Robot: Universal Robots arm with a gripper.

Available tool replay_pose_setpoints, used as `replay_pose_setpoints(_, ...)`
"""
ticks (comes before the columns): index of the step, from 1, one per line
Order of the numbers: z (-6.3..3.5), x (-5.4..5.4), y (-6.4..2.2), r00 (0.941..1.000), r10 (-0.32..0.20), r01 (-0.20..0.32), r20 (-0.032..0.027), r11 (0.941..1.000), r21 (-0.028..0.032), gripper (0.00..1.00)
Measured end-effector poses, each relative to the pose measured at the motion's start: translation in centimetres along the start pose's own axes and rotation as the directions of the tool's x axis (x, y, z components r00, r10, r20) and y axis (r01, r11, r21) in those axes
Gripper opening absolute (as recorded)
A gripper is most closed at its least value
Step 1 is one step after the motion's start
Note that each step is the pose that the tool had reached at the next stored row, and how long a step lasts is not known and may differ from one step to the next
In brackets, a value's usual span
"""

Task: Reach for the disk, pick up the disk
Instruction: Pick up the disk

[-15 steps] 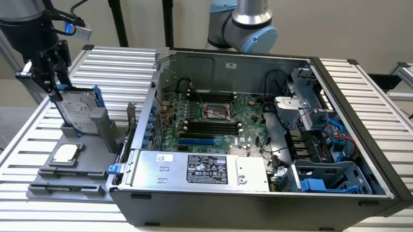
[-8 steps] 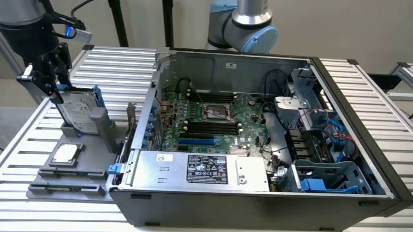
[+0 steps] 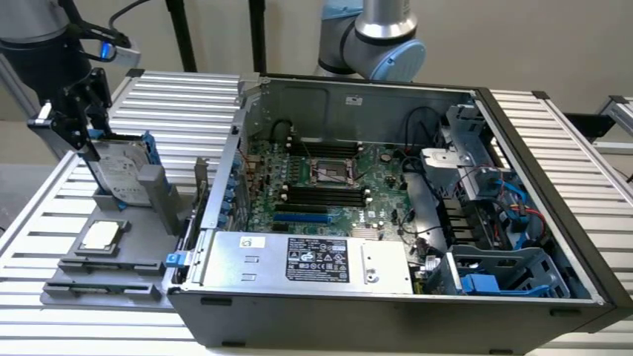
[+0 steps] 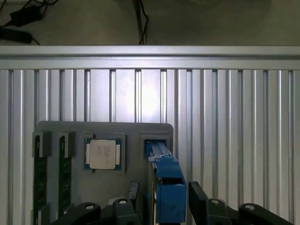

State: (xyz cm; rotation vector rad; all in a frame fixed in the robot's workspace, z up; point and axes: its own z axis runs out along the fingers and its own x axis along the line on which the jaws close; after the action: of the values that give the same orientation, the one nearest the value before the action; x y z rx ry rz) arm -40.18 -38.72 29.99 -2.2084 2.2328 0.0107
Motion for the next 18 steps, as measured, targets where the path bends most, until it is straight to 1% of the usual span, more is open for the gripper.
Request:
replay_pose_setpoints(10, 0.2, 0.0, 0.34, 1.0, 0.0, 0.0, 0.0045, 1.0, 0.0001, 0.54)
replay_pose_setpoints(17, 0.35, 0.0, 0.37, 1.0, 0.0, 0.0, 0.0057, 1.0, 0.0, 0.54)
replay_pose_setpoints(18, 0.36, 0.0, 0.37, 1.0, 0.0, 0.0, 0.0057, 1.0, -0.0001, 0.52)
